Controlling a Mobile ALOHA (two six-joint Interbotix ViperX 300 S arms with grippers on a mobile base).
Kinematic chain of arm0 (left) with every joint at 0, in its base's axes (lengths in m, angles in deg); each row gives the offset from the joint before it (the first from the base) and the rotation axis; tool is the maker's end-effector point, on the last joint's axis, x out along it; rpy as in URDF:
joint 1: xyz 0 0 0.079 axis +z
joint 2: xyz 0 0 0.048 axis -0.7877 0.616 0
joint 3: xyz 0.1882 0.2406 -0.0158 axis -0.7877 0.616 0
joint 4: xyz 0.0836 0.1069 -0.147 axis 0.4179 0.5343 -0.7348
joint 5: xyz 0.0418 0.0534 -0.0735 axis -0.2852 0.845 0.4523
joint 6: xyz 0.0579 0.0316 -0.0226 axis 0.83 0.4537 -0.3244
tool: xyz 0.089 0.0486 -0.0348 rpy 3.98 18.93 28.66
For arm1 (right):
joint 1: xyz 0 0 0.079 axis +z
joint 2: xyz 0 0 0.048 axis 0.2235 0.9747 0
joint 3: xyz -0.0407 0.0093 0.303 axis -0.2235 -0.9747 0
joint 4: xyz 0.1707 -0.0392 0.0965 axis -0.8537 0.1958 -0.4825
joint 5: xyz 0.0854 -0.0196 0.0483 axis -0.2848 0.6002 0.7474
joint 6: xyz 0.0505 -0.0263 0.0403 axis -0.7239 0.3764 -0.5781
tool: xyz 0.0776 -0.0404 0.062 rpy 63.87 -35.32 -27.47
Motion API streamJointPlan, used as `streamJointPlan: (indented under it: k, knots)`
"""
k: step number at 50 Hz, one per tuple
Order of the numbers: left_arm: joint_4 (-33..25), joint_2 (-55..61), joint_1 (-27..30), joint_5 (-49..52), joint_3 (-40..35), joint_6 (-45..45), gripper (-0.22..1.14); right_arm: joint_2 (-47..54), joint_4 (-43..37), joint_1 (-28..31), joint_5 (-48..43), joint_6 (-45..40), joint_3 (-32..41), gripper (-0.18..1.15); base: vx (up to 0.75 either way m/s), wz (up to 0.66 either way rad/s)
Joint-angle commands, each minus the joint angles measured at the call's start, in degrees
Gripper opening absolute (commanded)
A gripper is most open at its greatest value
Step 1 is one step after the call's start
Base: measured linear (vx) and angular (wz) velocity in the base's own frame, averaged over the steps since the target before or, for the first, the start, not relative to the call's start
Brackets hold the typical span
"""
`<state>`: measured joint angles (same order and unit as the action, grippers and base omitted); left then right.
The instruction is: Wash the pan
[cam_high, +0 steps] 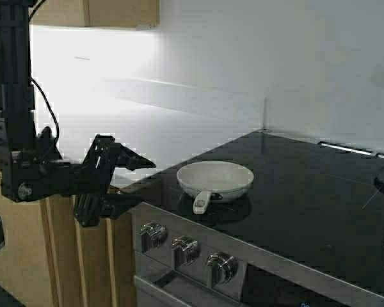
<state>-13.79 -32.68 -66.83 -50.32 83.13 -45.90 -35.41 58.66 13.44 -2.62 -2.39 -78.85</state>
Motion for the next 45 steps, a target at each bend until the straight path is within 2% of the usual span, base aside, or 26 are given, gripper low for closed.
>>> streamJointPlan:
  k: [1,16,45]
  knots:
    - [0.8,0.5,-1.1,-0.5,-2.5,-2.5,1.00,0.4,0.0,0.0,-0.2,-0.1,0.7,0.06,0.00,0.00]
    - [2.4,3.4,-4.4,-0.4,-9.8,-9.1,1.00,0.4,0.1,0.0,-0.2,-0.1,0.5,0.06,0.00,0.00]
    - [0.1,6.3,-11.0,6.5,-19.4,-14.7,0.99,0.4,0.0,0.0,-0.2,-0.1,0.5,0.06,0.00,0.00]
